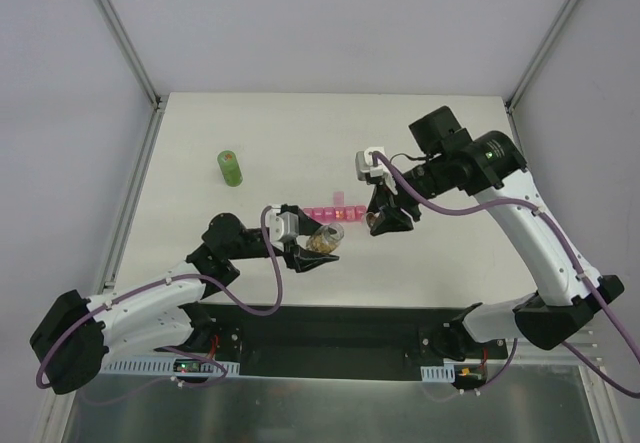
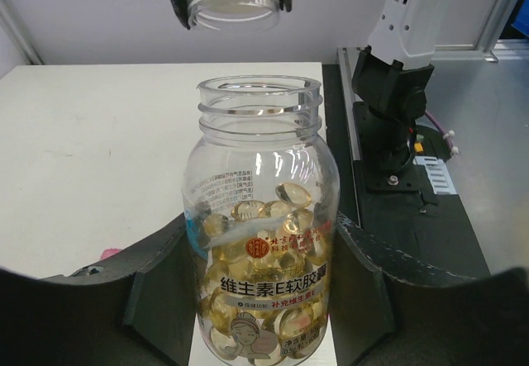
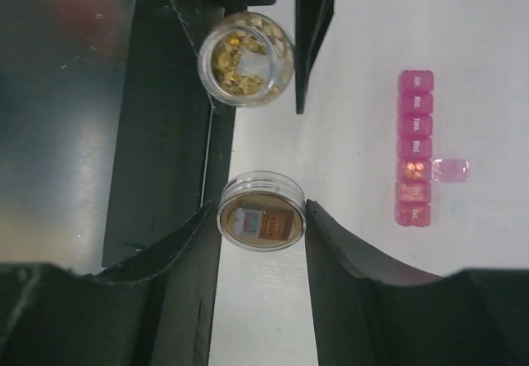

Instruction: Sort the pills into containers

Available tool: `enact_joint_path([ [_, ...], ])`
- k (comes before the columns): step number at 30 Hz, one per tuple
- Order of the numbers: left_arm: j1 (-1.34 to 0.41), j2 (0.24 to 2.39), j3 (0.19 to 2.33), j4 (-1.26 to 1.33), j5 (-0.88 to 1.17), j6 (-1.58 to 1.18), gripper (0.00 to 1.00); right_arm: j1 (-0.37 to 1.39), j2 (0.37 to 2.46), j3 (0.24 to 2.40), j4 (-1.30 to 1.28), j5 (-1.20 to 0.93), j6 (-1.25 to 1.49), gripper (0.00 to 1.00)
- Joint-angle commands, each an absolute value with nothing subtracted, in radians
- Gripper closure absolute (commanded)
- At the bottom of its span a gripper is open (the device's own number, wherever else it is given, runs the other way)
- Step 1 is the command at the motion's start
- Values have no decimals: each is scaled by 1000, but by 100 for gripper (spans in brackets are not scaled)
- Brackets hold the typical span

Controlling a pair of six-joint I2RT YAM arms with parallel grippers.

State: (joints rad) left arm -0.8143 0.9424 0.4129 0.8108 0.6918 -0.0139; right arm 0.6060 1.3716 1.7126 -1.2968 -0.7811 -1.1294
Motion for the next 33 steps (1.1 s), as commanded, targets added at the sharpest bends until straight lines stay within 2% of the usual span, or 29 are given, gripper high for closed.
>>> enact_joint_path([
  [1,-833,939,459,825,742,-21,100,669,1344,1732,-1376,-833,-1115,74],
  [19,-900,1098,574,782,745,-69,100,810,1433,1799,-1345,-649,-1115,75],
  [33,-904,1120,581,815,772,-123,100,851,1442,1781,-1344,-646,-1129,75],
])
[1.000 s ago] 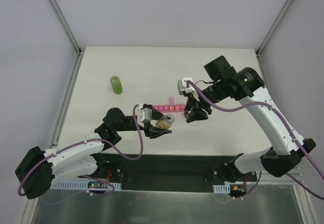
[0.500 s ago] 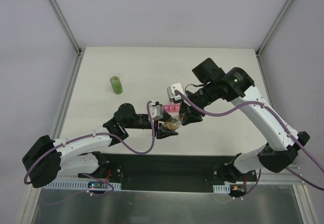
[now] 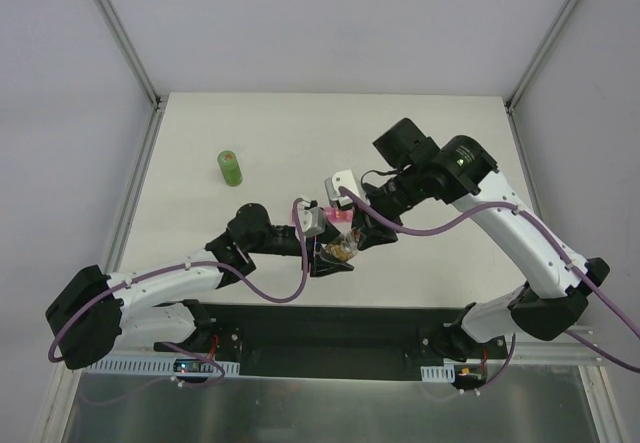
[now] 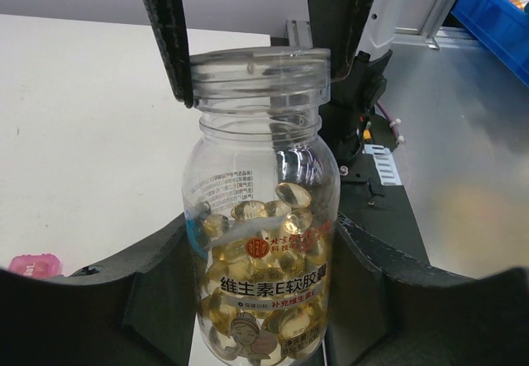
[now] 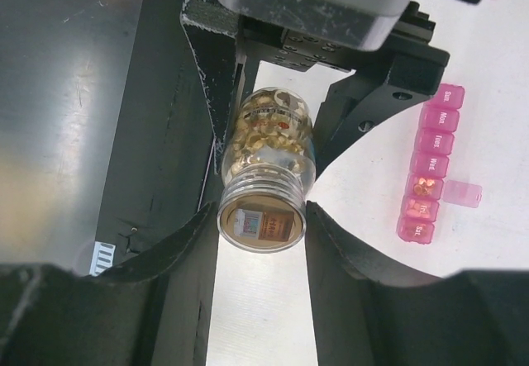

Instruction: Sort the pills into containers

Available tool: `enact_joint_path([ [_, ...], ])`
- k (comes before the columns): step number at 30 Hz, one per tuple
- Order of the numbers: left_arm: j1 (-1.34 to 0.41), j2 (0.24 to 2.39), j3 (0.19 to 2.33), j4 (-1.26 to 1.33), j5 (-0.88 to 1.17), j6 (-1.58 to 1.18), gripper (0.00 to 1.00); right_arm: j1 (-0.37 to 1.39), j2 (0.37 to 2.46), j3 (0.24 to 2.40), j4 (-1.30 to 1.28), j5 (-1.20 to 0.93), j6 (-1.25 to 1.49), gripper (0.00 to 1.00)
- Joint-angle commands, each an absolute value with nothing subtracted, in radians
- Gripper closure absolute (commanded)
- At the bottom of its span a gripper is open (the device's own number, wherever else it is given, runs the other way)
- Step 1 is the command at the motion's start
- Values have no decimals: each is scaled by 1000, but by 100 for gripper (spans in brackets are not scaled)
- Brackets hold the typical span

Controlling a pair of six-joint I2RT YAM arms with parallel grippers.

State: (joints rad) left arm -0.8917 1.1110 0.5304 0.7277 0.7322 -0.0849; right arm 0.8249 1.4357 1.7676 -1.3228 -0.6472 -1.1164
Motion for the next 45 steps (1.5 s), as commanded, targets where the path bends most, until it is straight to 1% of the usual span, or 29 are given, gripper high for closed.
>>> enact_joint_path([
  [1,-904,1121,584,815,778,-126,100,856,1442,1778,-1344,-640,-1132,75],
  [13,-904,1109,617,798,798,-147,100,868,1456,1723,-1341,-654,-1118,73],
  [17,-907,1089,632,721,727,-115,100,867,1476,1709,-1264,-604,-973,73],
  [20,-919,1065,650,620,615,-22,100,858,1480,1677,-1220,-609,-836,72],
  [22,-923,1058,653,609,563,20,100,841,1482,1629,-1169,-620,-731,72],
  [24,-927,1052,655,606,531,47,100,801,1486,1574,-1103,-675,-634,73],
  [27,-930,1061,655,621,483,66,100,756,1503,1580,-1066,-748,-557,73],
  [30,-930,1074,644,673,471,55,100,739,1502,1563,-1026,-782,-491,66],
  [33,-930,1094,644,701,486,32,100,741,1485,1542,-991,-807,-472,52],
  [34,-930,1098,644,718,491,26,100,738,1483,1542,-989,-810,-479,41],
  [35,-930,1104,643,727,506,14,100,733,1477,1546,-991,-811,-494,37],
  [36,-930,1109,643,732,514,11,100,730,1476,1549,-994,-821,-503,29],
  [38,-930,1115,643,736,544,3,100,710,1467,1575,-1011,-836,-543,22],
  [39,-930,1117,643,738,555,3,100,703,1463,1589,-1018,-845,-560,17],
  [42,-930,1115,635,738,584,-32,100,684,1447,1643,-1049,-853,-627,10],
  [45,-930,1108,632,710,606,-37,100,683,1430,1684,-1080,-854,-688,0],
])
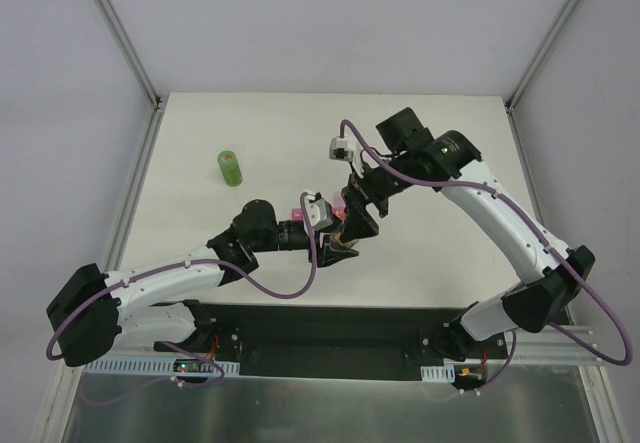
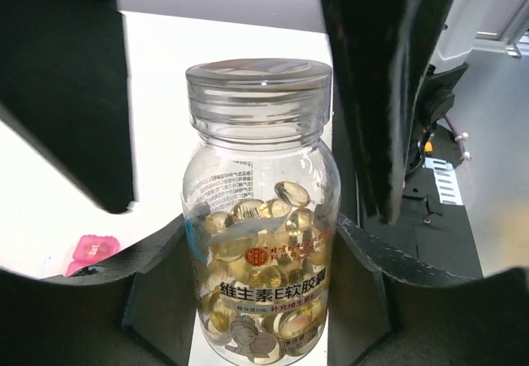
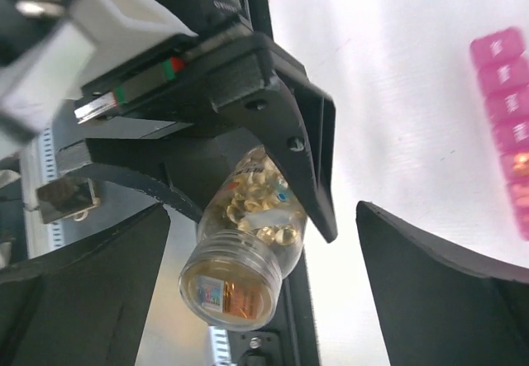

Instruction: Sort the pills into containers

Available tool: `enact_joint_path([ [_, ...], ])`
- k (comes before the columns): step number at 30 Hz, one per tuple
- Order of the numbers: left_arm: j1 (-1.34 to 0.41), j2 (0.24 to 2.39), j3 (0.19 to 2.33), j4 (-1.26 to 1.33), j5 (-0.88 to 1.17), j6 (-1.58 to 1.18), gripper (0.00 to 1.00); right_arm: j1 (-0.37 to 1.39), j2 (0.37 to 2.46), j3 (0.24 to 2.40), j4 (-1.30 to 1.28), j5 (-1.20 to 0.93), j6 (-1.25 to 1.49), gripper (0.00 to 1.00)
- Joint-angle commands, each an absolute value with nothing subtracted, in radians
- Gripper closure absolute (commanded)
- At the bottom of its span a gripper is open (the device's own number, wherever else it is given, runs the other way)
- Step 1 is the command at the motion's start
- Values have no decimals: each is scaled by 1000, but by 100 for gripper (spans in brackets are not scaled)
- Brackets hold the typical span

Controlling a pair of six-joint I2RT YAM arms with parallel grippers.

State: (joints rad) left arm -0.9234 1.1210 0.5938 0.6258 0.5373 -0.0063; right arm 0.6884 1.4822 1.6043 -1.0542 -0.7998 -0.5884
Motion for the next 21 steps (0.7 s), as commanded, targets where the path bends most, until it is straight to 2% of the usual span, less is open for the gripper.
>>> enact_joint_path([
  [1,-930,1104,630,704,609,-37,100,683,1418,1690,-1084,-856,-701,0],
  [2,-930,1098,629,701,611,-40,100,683,1413,1710,-1098,-857,-716,3],
  [7,-928,1075,604,687,621,-55,100,684,1390,1779,-1187,-842,-891,3],
  [10,-928,1065,603,680,646,-72,100,683,1332,1752,-1221,-831,-1027,3],
  [13,-928,1066,607,664,701,-90,100,683,1252,1654,-1388,-909,-1584,3],
  [15,-928,1065,607,661,748,-106,100,684,1226,1605,-1414,-951,-1713,3],
  [21,-928,1063,604,649,798,-127,100,684,1324,1644,-1441,-1003,-1737,3],
])
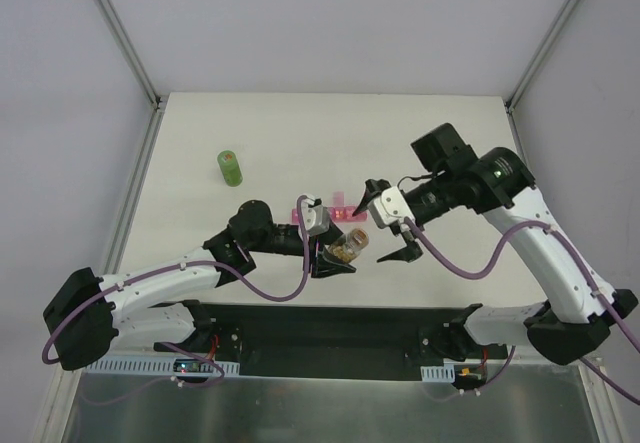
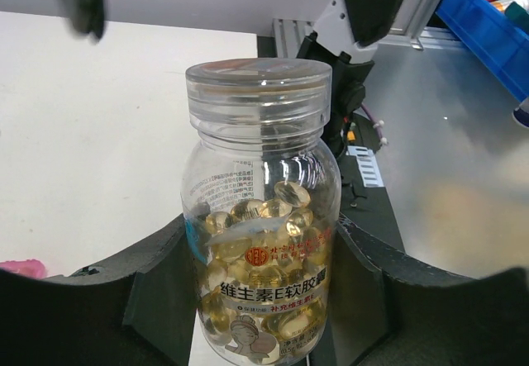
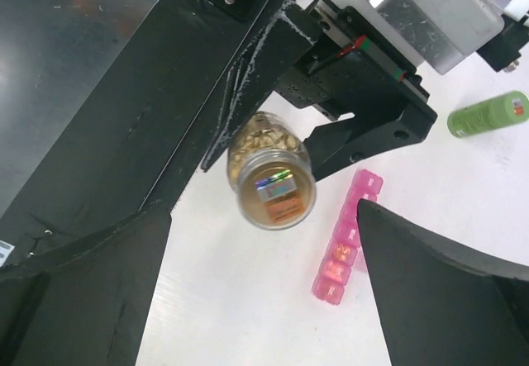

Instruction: Sort the pills into containers

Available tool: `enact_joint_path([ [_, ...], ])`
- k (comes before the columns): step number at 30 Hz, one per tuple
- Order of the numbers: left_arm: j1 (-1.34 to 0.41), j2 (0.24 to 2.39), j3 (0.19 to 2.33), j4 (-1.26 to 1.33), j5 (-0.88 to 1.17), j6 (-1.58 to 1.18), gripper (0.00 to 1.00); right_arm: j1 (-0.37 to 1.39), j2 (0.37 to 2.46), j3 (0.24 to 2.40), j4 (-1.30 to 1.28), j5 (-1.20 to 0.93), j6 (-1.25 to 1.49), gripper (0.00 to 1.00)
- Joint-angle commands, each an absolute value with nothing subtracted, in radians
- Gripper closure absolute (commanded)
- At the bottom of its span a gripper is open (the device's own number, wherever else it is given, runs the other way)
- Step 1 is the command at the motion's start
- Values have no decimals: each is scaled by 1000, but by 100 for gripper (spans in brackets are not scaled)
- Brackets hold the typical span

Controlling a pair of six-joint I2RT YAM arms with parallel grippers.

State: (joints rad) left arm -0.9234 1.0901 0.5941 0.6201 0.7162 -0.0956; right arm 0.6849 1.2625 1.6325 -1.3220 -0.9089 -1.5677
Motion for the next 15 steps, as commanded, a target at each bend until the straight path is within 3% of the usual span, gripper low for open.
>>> enact_joint_path([
  [1,-928,1063,607,649,799,-129,100,686,1342,1649,-1436,-1009,-1729,3],
  [8,-928,1068,614,649,801,-123,100,704,1399,1680,-1445,-1011,-1643,19],
  [15,-928,1075,624,614,762,-98,100,710,1368,1664,-1448,-1009,-1632,26],
])
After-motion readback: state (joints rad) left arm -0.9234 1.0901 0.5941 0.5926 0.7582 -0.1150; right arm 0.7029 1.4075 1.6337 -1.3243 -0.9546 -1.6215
